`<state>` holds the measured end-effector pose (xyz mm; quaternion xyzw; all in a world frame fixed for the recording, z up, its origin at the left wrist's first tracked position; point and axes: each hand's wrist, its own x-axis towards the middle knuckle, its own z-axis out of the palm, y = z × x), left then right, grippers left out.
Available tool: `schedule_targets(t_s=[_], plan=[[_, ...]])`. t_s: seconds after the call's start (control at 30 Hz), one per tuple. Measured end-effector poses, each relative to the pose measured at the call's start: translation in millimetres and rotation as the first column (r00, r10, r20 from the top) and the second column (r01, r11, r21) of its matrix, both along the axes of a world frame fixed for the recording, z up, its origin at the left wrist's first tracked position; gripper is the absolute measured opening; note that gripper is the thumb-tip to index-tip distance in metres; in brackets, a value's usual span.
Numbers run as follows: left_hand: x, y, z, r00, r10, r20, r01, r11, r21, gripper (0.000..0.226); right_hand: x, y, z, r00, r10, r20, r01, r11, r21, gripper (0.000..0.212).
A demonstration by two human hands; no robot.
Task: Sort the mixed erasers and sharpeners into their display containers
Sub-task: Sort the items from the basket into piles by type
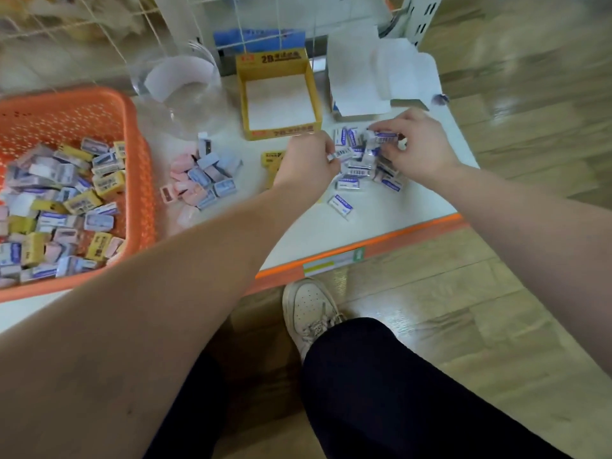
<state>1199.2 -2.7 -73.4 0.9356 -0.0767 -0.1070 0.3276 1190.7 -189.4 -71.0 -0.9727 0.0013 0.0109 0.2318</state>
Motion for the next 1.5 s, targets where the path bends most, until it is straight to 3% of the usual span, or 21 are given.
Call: schedule_targets(t_s=[0.13, 0.47, 0.6, 0.8, 0.93, 1.1, 1.23, 1.37, 1.5], plan=[[4, -7, -3, 0.992, 0.093, -0.09, -0.101, 0.991, -0.09, 0.02, -4, 0, -2, 1.0, -0.022, 0.01, 0.021, 0.994, 0.107, 0.034], [-1, 17, 4, 0.999, 0.006, -0.047, -0.017, 0.968, -0.25, 0.032, -3, 10, -1, 1.0, -0.019, 0.023, 0.014, 0.983, 0.183, 0.027], [-1, 40, 4, 0.999, 0.02, 0.034, -0.012, 0.974, -0.227, 0.025, -4, 18, 2, 0.997, 0.079, -0.007, -0.077, 0.989, 0.127, 0.024], [1, 67, 10, 0.994, -0.038, 0.097, 0.056, 0.982, -0.181, 0.024, 4, 38, 11, 0.998, 0.06, 0.006, -0.06, 0.992, 0.115, 0.023], [7, 92, 21, 0.976, -0.079, 0.202, 0.106, 0.986, -0.128, 0.024, 14, 73, 20, 0.997, 0.066, 0.048, -0.073, 0.983, 0.169, 0.036], [20, 146, 43, 0.946, 0.085, 0.314, -0.046, 0.991, -0.127, 0.025, 30, 134, 33, 0.982, 0.155, 0.106, -0.173, 0.968, 0.183, 0.027], [20, 204, 47, 0.932, 0.238, 0.274, -0.214, 0.97, -0.117, 0.028, 34, 185, 41, 0.947, 0.278, 0.16, -0.302, 0.94, 0.16, 0.031], [5, 242, 46, 0.93, 0.131, 0.343, -0.115, 0.991, -0.067, 0.023, 34, 228, 43, 0.907, 0.378, 0.184, -0.405, 0.903, 0.141, 0.03], [-4, 277, 41, 0.947, 0.182, 0.265, -0.185, 0.983, -0.017, 0.026, 33, 264, 48, 0.884, 0.41, 0.224, -0.453, 0.871, 0.193, 0.025]])
